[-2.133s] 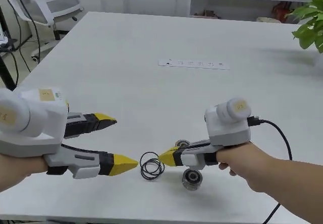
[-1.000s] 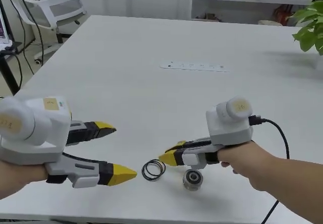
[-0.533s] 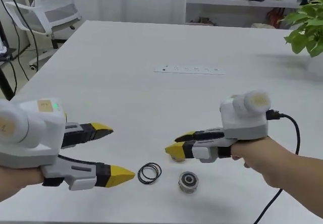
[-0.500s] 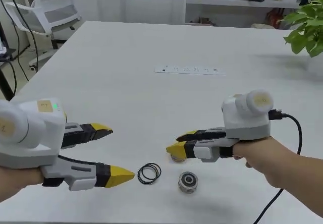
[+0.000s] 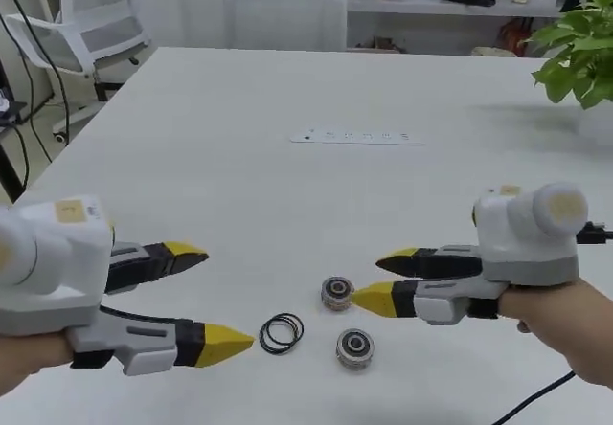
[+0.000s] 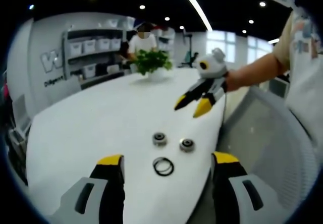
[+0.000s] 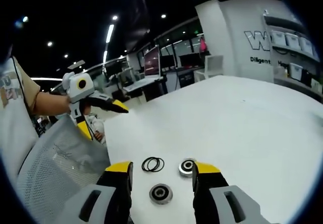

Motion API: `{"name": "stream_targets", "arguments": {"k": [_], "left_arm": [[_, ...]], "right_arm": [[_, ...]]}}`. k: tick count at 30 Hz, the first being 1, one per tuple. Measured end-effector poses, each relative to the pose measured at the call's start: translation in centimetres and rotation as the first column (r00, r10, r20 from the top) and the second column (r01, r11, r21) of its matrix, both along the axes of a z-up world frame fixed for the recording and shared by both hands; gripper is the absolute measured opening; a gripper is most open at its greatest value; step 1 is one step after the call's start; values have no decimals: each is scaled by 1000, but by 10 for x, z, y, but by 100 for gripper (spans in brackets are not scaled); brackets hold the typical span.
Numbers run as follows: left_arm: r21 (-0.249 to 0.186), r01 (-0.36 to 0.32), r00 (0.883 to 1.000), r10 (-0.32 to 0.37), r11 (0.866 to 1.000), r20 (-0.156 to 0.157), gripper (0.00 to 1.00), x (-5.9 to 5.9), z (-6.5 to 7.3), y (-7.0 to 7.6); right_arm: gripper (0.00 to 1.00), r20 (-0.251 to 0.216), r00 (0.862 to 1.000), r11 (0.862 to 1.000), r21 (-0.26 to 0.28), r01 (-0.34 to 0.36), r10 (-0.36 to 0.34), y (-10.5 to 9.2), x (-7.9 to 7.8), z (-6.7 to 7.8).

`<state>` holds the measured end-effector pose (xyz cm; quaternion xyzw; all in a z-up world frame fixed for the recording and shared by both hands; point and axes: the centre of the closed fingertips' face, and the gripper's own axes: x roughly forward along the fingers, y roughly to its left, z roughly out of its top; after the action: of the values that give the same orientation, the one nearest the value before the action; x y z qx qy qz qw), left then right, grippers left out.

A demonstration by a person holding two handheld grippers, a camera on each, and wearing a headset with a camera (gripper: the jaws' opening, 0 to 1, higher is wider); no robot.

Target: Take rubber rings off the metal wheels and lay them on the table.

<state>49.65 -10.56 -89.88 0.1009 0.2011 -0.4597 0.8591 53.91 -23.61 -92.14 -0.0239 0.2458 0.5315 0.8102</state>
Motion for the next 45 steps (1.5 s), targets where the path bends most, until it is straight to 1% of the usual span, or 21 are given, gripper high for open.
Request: {"name": "stream_targets", "arguments": {"k": [2, 5, 10, 16, 23, 26, 30, 38, 45], "left_arm": [[6, 2, 1000, -2, 1000, 0, 71, -2, 0, 0], [10, 2, 1000, -2, 1000, 2, 71, -4, 0, 1], [0, -10, 1000, 10, 1000, -2, 72, -7, 1, 2], [-7, -33, 999, 33, 999, -3, 73, -10, 3, 8], [-4, -49, 999, 49, 999, 1, 74, -14, 4, 13], [-6, -55, 999, 55, 998, 1, 74, -16, 5, 14], [-10, -61, 998, 61, 998, -2, 74, -19, 4, 14], [-3, -71, 997, 71, 997, 4, 74, -21, 3, 18], [3, -74, 997, 74, 997, 3, 74, -24, 2, 19]], "right_arm": [[46, 3, 1000, 1000, 1, 8, -8, -5, -2, 1], [49, 20, 1000, 1000, 0, 18, -18, -15, -6, 3], [52, 46, 998, 999, -10, 40, -40, -28, -13, 5], [59, 77, 996, 998, -34, 55, -52, -44, -21, 7], [63, 91, 993, 996, -30, 84, -81, -58, -27, 11], [64, 90, 992, 995, -29, 92, -89, -61, -30, 10], [67, 99, 991, 994, -47, 96, -91, -66, -36, 8], [71, 111, 991, 994, -79, 79, -70, -68, -46, 5], [72, 114, 992, 993, -93, 73, -62, -69, -49, 2]]}}
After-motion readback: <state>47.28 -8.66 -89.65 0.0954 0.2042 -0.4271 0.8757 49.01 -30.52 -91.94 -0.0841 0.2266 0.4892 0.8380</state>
